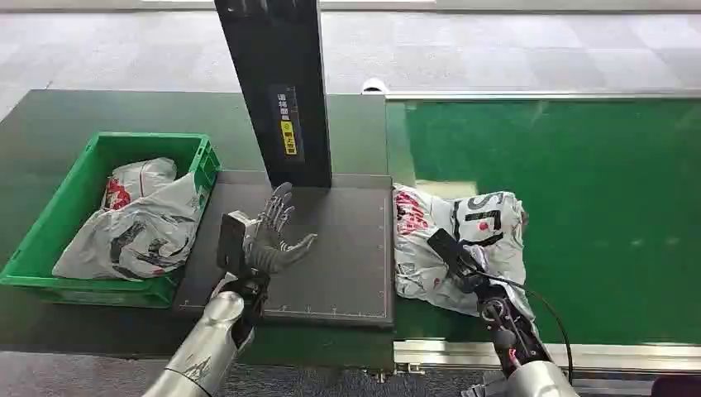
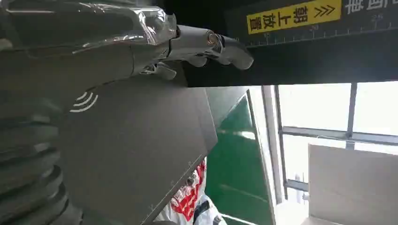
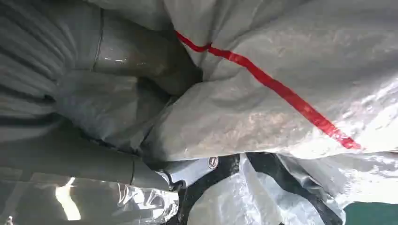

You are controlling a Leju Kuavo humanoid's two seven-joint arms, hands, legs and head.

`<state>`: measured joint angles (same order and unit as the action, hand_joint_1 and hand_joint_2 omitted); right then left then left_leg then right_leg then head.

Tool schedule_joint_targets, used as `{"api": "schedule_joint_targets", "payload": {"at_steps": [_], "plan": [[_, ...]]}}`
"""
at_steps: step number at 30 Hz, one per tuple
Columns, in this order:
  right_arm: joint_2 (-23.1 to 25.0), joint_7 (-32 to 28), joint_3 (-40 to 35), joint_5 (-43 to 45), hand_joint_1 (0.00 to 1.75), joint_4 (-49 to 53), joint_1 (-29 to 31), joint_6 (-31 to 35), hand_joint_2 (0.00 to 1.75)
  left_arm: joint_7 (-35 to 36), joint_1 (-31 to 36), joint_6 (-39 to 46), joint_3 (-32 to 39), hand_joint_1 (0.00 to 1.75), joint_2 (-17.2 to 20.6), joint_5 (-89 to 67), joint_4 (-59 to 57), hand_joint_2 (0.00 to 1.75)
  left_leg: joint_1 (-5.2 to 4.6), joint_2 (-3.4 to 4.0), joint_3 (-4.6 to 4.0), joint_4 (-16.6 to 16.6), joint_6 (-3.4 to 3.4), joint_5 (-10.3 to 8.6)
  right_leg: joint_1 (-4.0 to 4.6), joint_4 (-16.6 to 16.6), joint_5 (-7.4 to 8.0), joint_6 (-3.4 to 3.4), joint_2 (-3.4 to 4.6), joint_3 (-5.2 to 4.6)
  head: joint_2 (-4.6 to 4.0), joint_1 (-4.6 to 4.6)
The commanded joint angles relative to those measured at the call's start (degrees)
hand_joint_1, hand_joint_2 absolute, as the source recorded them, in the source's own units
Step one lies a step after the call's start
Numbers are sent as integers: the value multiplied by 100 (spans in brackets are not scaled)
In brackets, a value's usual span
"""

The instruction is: Moved the parcel from conveyor to table for the left to box.

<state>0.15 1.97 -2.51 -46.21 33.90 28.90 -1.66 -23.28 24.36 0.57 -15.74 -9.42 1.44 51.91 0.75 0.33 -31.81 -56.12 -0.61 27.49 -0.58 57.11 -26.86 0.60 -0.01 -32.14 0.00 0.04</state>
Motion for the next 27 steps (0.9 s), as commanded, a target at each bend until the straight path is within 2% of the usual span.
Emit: {"api": "schedule_joint_targets", "payload": {"at_steps": [1,4,8,12,14,16,20,22,27], "plan": [[185,-526,-117,281,175,-78,-173,-218,175,235,-226,12,203,0,25,-85,420,175,2,1,8,9,3,-1,3,-12,3,-3,2,9,0,2],[256,-846,-57,535,175,338,-312,-252,175,275,-438,-7,263,0,64,-93,709,175,2,10,8,9,1,1,2,-9,2,-4,8,6,0,2],[329,-1832,-53,1094,175,1133,-591,-534,175,213,-600,44,396,0,110,-140,955,175,0,16,8,11,-1,2,1,-6,2,-7,15,0,0,2],[345,-2021,-87,1195,175,1392,-664,-568,175,168,-606,75,485,0,152,-141,1027,175,0,17,-5,5,0,2,1,2,2,-5,15,-13,0,0],[377,-2333,-8,1444,175,1657,-760,-547,175,51,-659,186,565,0,144,-201,1176,175,1,15,-6,5,1,1,2,1,3,-4,14,-13,0,0],[451,-2908,148,1795,175,2158,-901,-319,175,-43,-799,250,684,0,170,-208,1508,175,2,16,-10,3,2,1,3,3,3,-3,15,-17,0,2],[451,-3256,217,2031,175,3114,-1300,-138,175,-227,-1101,396,872,0,248,-190,2198,175,0,12,-16,2,1,4,1,5,-1,-3,11,-19,-2,4],[546,-3540,439,2205,175,3642,-1550,383,175,-279,-1235,460,1042,0,282,-145,2551,175,0,13,-16,3,1,5,1,6,-3,-4,12,-21,-2,2],[767,-4197,952,3206,175,4837,-2059,1063,175,-437,-1347,626,1175,0,308,-130,2857,175,-1,-7,-21,2,2,2,0,6,-8,-7,-5,-20,-2,2]]}}
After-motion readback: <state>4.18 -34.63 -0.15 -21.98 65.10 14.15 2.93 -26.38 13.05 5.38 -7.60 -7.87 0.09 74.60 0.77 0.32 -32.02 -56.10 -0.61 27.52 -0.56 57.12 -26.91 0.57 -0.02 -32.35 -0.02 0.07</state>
